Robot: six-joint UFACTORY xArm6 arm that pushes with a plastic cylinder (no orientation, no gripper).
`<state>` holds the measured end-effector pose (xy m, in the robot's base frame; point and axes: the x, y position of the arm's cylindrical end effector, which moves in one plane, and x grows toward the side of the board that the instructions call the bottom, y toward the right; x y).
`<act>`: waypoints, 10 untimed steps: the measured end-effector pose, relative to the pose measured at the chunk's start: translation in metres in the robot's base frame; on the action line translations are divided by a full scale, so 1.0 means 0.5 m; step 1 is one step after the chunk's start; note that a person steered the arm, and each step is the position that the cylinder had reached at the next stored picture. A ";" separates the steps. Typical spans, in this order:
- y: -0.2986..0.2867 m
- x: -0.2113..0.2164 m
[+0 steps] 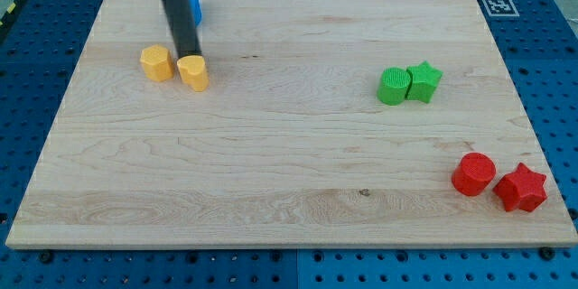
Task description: Push the yellow heart to the bottom left
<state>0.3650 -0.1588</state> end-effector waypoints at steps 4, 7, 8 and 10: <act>0.063 0.014; 0.055 0.110; 0.055 0.145; 0.108 0.098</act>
<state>0.4138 -0.1046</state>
